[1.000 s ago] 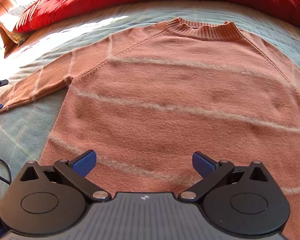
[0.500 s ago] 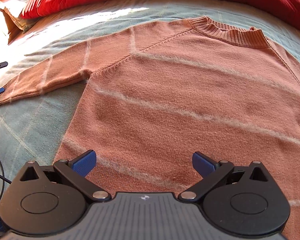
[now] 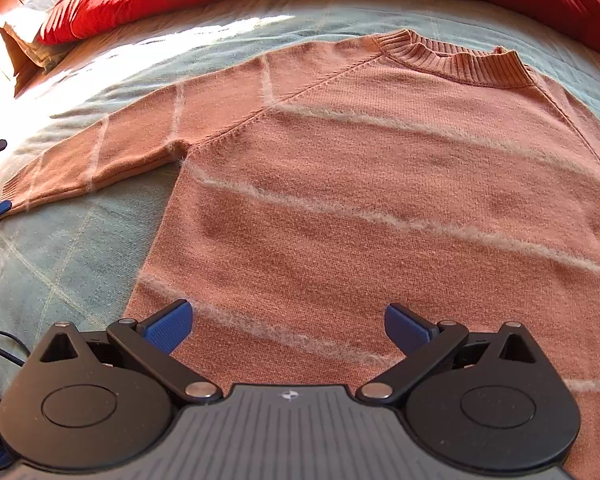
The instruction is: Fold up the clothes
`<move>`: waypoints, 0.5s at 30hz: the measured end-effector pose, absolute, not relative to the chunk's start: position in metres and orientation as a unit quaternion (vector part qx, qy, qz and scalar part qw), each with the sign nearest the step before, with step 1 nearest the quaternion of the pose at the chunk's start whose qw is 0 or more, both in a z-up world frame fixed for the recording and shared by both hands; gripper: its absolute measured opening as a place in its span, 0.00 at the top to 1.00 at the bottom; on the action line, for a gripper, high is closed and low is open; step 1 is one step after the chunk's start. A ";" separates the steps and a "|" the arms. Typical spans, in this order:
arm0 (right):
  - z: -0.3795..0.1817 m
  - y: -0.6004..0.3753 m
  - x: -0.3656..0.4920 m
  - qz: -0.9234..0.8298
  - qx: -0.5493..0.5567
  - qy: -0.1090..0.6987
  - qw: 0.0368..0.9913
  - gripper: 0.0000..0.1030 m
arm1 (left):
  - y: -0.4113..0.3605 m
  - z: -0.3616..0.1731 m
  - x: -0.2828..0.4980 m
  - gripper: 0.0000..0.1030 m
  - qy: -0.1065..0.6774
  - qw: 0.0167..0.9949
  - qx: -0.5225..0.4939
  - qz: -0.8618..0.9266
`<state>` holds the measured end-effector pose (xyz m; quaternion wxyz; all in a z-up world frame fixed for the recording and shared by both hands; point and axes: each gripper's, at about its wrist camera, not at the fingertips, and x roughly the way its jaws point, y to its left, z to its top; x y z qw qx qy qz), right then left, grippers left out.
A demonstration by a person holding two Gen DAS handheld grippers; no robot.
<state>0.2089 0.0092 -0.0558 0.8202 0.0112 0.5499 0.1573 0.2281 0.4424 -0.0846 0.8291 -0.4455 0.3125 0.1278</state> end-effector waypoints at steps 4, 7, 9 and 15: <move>-0.061 0.005 0.197 0.164 0.002 0.548 0.820 0.00 | 0.414 -0.084 0.226 0.02 0.338 0.832 -0.427 0.105; -0.065 0.001 0.188 0.170 -0.006 0.547 0.820 0.00 | 0.387 -0.076 0.222 0.02 0.354 0.836 -0.412 0.084; -0.064 -0.007 0.183 0.180 0.002 0.544 0.820 0.00 | 0.365 -0.070 0.221 0.02 0.364 0.835 -0.406 0.068; -0.052 -0.058 0.160 0.203 0.004 0.519 0.830 0.00 | 0.275 -0.052 0.228 0.02 0.388 0.828 -0.405 -0.002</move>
